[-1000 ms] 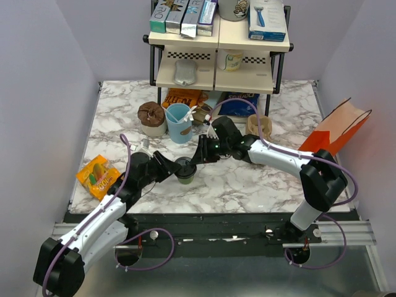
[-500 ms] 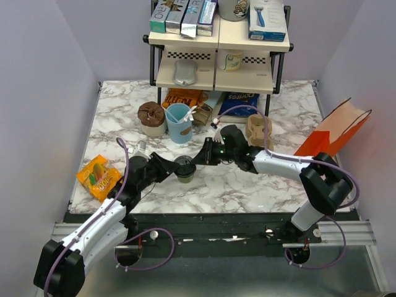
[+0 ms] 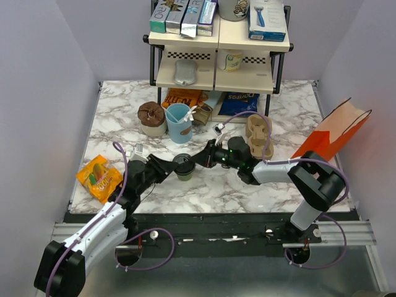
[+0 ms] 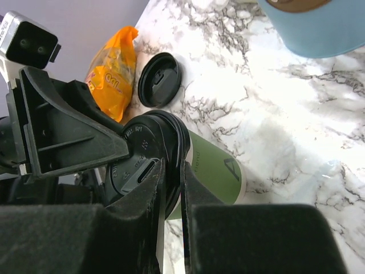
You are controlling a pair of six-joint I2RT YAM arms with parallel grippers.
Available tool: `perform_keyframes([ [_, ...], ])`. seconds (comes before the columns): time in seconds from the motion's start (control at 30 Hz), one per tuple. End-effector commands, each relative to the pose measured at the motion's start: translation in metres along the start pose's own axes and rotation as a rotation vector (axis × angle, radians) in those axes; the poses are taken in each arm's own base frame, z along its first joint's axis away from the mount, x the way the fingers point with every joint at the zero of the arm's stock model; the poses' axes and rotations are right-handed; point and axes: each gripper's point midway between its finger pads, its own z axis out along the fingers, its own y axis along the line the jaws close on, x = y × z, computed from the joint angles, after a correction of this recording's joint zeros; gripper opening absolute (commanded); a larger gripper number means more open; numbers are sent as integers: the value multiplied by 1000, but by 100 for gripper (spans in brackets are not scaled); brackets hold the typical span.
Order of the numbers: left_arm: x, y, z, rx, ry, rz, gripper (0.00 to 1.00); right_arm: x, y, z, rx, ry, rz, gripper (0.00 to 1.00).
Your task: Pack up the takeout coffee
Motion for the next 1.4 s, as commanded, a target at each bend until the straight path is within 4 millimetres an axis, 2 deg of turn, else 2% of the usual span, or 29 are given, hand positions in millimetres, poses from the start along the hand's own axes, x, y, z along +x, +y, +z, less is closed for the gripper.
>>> perform_keyframes([
  [0.0,49,77,-15,-261,177,-16,39,73,-70,-20,263,172,-82,19],
  [0.1,45,64,-14,-217,171,-8,41,61,-57,-20,244,176,-75,24],
  [0.23,38,32,-12,-127,183,22,58,32,-30,-10,238,192,-31,30],
  [0.33,29,11,-9,-68,168,43,67,17,-16,-7,228,192,-3,35],
  [0.37,27,7,-9,-59,161,46,70,6,-8,-3,217,178,2,36],
  [0.4,22,1,-8,-56,148,51,71,2,-7,-1,233,176,26,39],
  [0.43,20,-1,-8,-54,142,59,78,3,-7,-3,249,197,34,41],
  [0.47,18,-5,-8,-47,139,67,81,-5,-1,1,239,188,34,44],
  [0.5,15,-11,-8,-31,132,74,83,-5,1,2,235,194,41,47],
  [0.53,13,-16,-9,-16,128,86,90,-3,1,2,239,209,43,54],
  [0.63,10,-23,-14,-1,122,97,99,-4,5,2,228,223,48,60],
  [0.77,7,-29,-19,14,111,123,99,-7,11,-1,220,219,27,63],
  [0.83,5,-29,-23,0,108,135,99,-11,7,-5,253,210,4,63],
  [0.9,4,-23,-27,-38,101,149,99,-15,4,-7,299,189,-30,63],
  [1.03,-3,-23,-37,-45,57,152,99,-4,-9,-16,382,241,-52,62],
  [1.17,-2,-25,-41,-28,54,142,99,2,-10,-15,387,253,-37,61],
  [1.37,3,-20,-33,-23,70,135,99,4,-7,-15,375,248,-28,61],
])
